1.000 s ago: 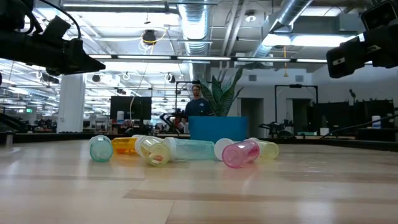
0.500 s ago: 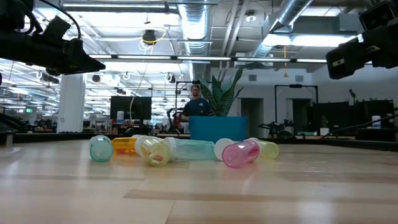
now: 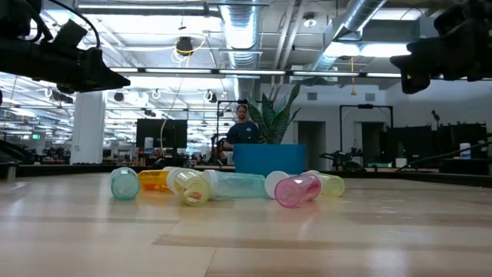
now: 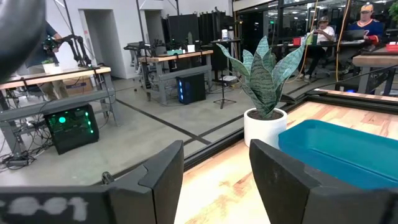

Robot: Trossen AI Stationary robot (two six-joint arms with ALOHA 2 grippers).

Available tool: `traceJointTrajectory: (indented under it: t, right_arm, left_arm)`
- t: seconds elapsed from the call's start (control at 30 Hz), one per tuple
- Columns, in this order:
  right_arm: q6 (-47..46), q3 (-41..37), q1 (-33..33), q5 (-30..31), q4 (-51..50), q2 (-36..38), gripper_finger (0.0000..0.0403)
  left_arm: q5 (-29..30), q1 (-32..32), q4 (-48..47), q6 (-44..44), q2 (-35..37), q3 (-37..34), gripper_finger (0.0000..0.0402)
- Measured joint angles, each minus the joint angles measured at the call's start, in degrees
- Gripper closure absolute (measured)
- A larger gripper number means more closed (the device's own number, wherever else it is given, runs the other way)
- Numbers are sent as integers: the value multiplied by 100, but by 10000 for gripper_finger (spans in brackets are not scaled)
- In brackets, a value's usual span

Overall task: Pick and place pill bottles into a basket
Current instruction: Put the yellow pill bottle into the bin

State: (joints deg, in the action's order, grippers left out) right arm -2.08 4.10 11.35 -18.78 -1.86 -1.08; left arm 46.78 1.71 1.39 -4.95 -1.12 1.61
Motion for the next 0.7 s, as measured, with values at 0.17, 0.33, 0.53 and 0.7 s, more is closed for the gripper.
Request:
traceJointTrajectory:
  t: [0.17, 0.33, 0.53, 0.7]
  right_arm:
    - [-876, 0, 0, 604, 997, -2, 244]
    - [-993, 0, 4, 869, 2581, 0, 244]
    - [-1268, 0, 15, 1857, 3223, -124, 244]
    - [-1238, 321, 15, 2063, 2288, -640, 244]
  left_arm:
    - [0, -2, -1, -1, 0, -1, 226]
    - [-2, -2, 0, 0, 0, -1, 226]
    - [-2, -1, -2, 0, 0, 0, 226]
    - [-2, 1, 0, 0, 0, -1, 226]
